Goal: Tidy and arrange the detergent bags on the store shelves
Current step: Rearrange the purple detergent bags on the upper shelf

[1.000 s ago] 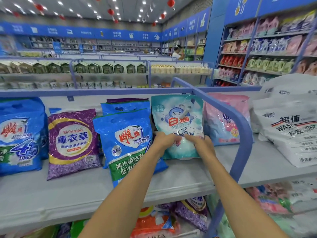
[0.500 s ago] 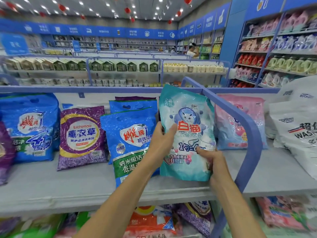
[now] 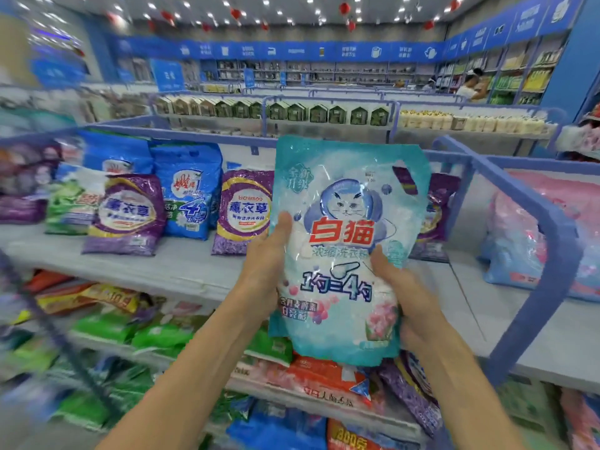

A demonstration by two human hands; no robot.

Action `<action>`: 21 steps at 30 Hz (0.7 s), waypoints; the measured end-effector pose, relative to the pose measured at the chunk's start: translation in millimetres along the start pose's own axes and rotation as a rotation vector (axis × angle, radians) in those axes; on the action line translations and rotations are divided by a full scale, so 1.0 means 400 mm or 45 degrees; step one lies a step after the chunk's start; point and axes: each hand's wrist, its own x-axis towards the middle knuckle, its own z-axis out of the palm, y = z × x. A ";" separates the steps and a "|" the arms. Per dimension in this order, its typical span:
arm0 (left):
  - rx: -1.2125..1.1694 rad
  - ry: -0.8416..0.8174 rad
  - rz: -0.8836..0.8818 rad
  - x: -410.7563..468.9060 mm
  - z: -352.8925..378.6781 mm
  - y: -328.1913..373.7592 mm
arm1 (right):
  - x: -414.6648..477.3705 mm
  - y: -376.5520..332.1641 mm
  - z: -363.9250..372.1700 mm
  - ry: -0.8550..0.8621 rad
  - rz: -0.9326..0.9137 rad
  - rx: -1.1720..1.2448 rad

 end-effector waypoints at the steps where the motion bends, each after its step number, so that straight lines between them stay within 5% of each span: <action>1: -0.031 0.021 -0.017 -0.013 -0.028 0.002 | 0.002 0.015 0.021 0.003 0.003 -0.011; 8: -0.080 0.135 -0.024 -0.119 -0.219 0.051 | -0.011 0.109 0.184 -0.095 0.073 0.071; 15: 0.071 0.002 -0.104 -0.236 -0.450 0.082 | -0.001 0.201 0.378 -0.249 0.156 0.050; 21: 0.130 0.287 0.122 -0.258 -0.684 0.139 | 0.011 0.291 0.644 -0.412 0.199 -0.005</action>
